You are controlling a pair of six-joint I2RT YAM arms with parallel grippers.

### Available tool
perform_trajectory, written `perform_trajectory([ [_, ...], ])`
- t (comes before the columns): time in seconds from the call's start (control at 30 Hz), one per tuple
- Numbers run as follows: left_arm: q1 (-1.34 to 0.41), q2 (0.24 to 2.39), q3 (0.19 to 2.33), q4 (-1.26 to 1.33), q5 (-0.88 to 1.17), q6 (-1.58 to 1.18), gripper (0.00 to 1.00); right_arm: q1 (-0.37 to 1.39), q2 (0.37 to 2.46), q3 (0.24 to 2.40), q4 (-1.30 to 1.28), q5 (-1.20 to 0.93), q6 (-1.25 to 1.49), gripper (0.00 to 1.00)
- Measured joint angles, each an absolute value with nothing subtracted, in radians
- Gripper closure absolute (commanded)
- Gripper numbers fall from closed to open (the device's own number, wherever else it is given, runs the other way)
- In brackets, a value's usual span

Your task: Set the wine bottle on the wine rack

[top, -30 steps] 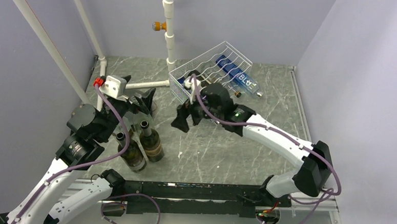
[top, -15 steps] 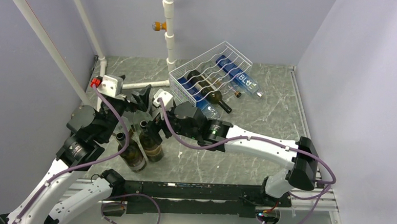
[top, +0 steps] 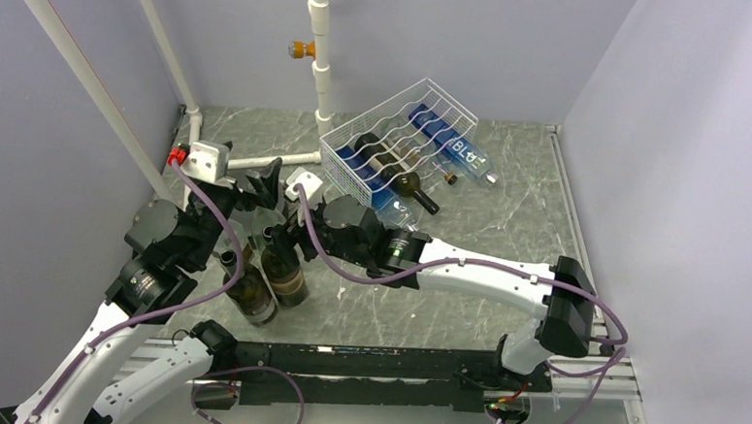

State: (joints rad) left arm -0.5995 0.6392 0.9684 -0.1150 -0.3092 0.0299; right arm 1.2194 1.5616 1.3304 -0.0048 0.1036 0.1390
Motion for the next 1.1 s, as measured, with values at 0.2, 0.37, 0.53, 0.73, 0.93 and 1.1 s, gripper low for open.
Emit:
perform_trajectory([
  [0.2, -0.599, 0.644, 0.968, -0.115, -0.315, 0.030, 0.03, 1.220, 1.604, 1.354, 0.004, 0.103, 0.158, 0.29],
  [0.37, -0.599, 0.658, 0.968, -0.116, -0.313, 0.030, 0.03, 1.221, 1.618, 1.355, 0.007, 0.102, 0.173, 0.35],
  [0.53, -0.599, 0.661, 0.968, -0.116, -0.310, 0.027, 0.03, 1.221, 1.621, 1.355, 0.015, 0.100, 0.195, 0.32],
  [0.73, -0.599, 0.661, 0.968, -0.116, -0.308, 0.023, 0.03, 1.221, 1.621, 1.355, 0.034, 0.099, 0.208, 0.31],
  [0.93, -0.599, 0.661, 0.968, -0.116, -0.308, 0.023, 0.03, 1.220, 1.622, 1.355, 0.048, 0.083, 0.214, 0.31],
  [1.1, -0.599, 0.661, 0.968, -0.116, -0.312, 0.023, 0.03, 1.221, 1.631, 1.355, 0.057, 0.061, 0.215, 0.39],
])
